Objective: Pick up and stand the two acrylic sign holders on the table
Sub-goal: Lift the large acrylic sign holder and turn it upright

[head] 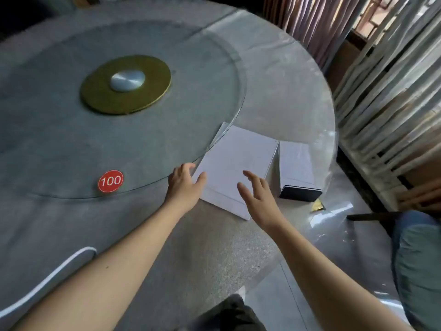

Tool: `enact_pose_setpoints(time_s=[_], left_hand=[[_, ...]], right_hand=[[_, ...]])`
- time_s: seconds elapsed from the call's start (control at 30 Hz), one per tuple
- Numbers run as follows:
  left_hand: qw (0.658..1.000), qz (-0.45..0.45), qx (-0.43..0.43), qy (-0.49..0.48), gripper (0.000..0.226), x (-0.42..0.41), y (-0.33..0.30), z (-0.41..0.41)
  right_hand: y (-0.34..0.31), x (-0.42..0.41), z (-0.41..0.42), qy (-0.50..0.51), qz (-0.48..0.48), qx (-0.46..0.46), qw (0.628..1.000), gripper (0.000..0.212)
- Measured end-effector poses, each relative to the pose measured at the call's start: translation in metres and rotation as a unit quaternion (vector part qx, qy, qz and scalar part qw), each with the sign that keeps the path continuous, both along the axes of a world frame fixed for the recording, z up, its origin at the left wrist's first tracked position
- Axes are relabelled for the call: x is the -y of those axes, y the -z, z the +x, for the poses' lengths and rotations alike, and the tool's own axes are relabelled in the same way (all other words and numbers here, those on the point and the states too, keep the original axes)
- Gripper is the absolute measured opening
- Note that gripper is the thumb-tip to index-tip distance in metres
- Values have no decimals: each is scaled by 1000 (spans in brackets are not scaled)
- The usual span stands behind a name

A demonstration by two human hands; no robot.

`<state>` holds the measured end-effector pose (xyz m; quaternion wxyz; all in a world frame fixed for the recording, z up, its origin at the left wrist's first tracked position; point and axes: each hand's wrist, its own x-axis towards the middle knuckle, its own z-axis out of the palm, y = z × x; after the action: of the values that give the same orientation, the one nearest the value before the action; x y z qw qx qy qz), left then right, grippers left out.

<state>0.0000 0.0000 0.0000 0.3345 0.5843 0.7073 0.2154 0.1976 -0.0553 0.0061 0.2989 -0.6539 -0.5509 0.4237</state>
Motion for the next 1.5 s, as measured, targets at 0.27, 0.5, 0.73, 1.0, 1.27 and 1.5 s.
enact_pose_setpoints(time_s=[0.27, 0.5, 0.73, 1.0, 1.27, 1.5], left_hand=[[989, -57, 86, -109, 54, 7, 37, -20], [978, -63, 170, -98, 31, 13, 51, -32], [928, -130, 326, -125, 62, 25, 35, -33], [983, -132, 125, 20, 40, 18, 4, -48], [959, -154, 161, 176, 57, -31, -80, 7], [966, -147, 10, 214, 57, -25, -114, 69]], right_hand=[[39, 5, -19, -43, -41, 55, 997, 23], [25, -3, -19, -12, -3, 118, 993, 17], [-27, -6, -16, -80, 58, 213, 972, 19], [-87, -11, -22, -201, 93, 455, 862, 12], [-136, 15, -73, -334, 29, 551, 764, 26], [-128, 25, -121, -365, 29, 565, 739, 36]])
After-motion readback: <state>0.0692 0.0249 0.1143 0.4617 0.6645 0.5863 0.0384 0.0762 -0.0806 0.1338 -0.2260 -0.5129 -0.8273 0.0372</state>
